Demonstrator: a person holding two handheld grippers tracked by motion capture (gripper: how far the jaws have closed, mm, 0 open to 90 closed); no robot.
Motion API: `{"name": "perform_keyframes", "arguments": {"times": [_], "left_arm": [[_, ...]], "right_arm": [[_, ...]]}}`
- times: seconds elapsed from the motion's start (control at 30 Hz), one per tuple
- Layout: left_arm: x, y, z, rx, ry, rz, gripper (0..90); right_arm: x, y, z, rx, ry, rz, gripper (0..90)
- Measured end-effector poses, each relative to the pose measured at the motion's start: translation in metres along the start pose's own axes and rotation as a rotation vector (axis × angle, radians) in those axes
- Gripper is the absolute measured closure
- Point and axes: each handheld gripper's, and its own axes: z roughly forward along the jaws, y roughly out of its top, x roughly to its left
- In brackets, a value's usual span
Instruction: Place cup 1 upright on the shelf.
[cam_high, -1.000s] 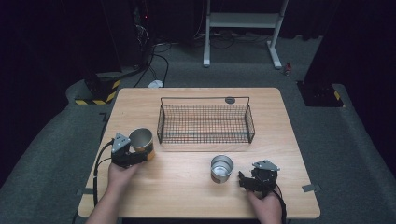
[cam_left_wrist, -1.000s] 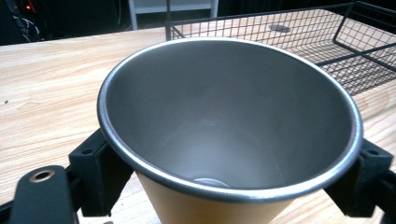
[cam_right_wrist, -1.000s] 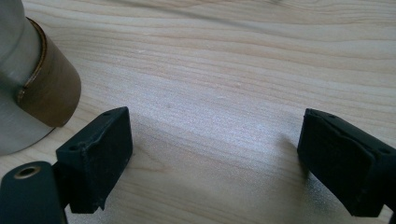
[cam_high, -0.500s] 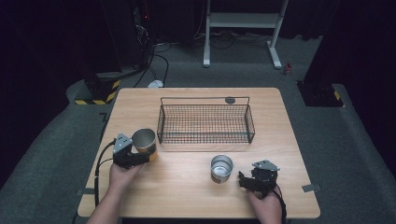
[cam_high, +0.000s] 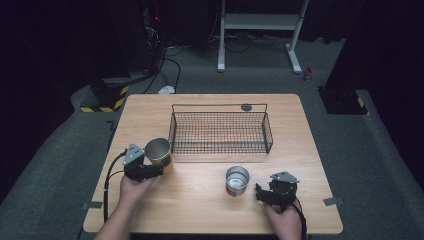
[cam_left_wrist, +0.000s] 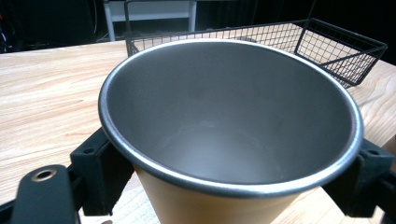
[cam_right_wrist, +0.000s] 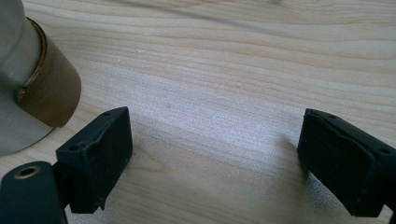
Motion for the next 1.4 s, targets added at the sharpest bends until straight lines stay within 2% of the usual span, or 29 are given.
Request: {"name": "perform_keyframes", "arguments": {"times": [0.23, 0.4, 0.6, 0.8, 0.97, 1.13, 1.23, 1.27, 1.4], "left_arm": [[-0.005, 0.001, 0.001, 0.001, -0.006, -0.005, 15.0], [-0.011, 0.003, 0.002, -0.005, -0.015, 0.01, 15.0], [-0.02, 0.008, 0.004, -0.007, -0.023, 0.056, 15.0], [-0.023, 0.011, 0.008, -0.006, -0.023, 0.038, 15.0], [-0.027, 0.018, 0.016, 0.014, -0.018, 0.048, 15.0], [-0.037, 0.03, 0.022, -0.008, -0.002, 0.043, 15.0], [-0.038, 0.032, 0.023, -0.011, 0.004, 0.032, 15.0], [-0.038, 0.035, 0.025, -0.007, 0.004, 0.012, 15.0], [-0.038, 0.041, 0.024, -0.024, 0.011, 0.009, 15.0]], "right_arm": [[0.0, 0.0, 0.0, 0.0, 0.0, 0.0, 10.4], [0.0, 0.0, 0.0, 0.0, -0.001, 0.001, 10.3], [0.0, 0.0, 0.0, 0.0, -0.001, 0.001, 10.3], [0.0, 0.0, 0.0, 0.0, 0.001, 0.0, 10.3], [0.0, 0.0, 0.0, 0.002, 0.008, -0.004, 10.3], [0.0, 0.0, 0.0, 0.001, 0.013, -0.012, 10.2], [0.0, 0.0, 0.0, 0.0, 0.014, -0.015, 10.2], [0.0, 0.0, 0.0, 0.001, 0.014, -0.015, 10.2], [0.0, 0.0, 0.0, 0.001, 0.017, -0.016, 10.1]]}}
